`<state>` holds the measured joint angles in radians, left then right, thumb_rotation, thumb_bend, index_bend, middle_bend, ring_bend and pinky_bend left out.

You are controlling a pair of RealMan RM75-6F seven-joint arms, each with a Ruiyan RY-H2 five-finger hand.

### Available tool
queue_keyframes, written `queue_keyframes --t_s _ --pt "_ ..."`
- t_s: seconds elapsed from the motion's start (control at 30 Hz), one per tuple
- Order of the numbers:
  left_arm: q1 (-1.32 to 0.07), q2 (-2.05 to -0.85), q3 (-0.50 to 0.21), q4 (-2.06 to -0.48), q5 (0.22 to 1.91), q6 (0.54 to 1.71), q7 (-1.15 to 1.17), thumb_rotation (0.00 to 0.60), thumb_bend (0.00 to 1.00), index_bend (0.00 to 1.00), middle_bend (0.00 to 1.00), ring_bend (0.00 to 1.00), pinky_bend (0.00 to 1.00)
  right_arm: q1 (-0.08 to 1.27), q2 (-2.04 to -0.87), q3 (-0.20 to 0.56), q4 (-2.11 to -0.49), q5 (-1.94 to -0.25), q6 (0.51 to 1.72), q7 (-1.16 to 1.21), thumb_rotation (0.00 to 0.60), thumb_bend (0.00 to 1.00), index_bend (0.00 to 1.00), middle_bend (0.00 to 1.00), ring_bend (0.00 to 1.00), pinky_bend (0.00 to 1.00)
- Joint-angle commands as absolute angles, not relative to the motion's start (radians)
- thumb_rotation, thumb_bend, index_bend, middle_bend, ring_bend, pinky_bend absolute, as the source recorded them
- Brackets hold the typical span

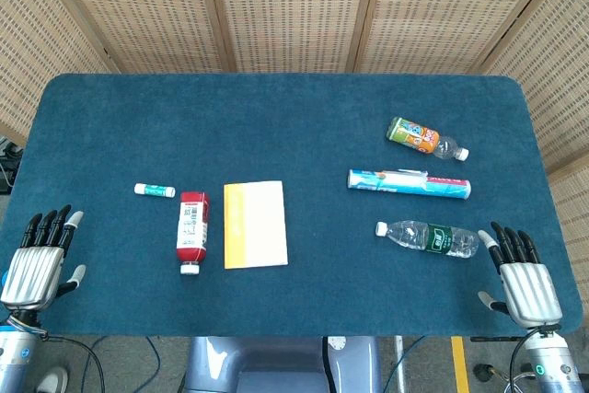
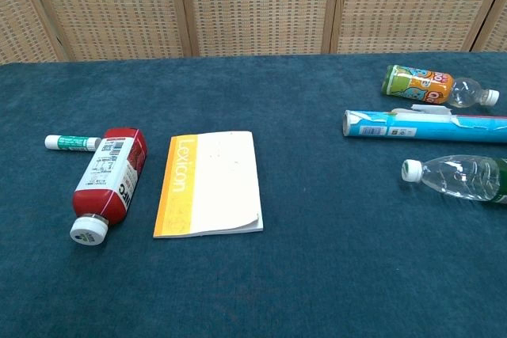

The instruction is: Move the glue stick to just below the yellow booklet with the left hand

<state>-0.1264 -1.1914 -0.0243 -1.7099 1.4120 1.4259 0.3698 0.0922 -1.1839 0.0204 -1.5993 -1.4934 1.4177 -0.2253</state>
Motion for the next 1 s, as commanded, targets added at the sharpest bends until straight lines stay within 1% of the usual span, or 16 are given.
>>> queue_keyframes --t_s 0.03,1.0 --pt "-0.126 -1.191 -0.025 -1.71 1.412 1.426 0.369 0.6 0.33 0.0 0.0 0.0 0.0 0.092 -1.184 0.02 -1.599 -1.494 1.418 -0.225 0.6 0.0 0.1 0.0 0.0 0.03" --pt "-0.134 -1.185 -0.037 -1.704 1.391 1.41 0.336 0.6 0.33 0.0 0.0 0.0 0.0 0.093 -1.183 0.023 -1.6 -1.492 1.417 -0.218 0.6 0.0 0.1 0.0 0.0 0.03"
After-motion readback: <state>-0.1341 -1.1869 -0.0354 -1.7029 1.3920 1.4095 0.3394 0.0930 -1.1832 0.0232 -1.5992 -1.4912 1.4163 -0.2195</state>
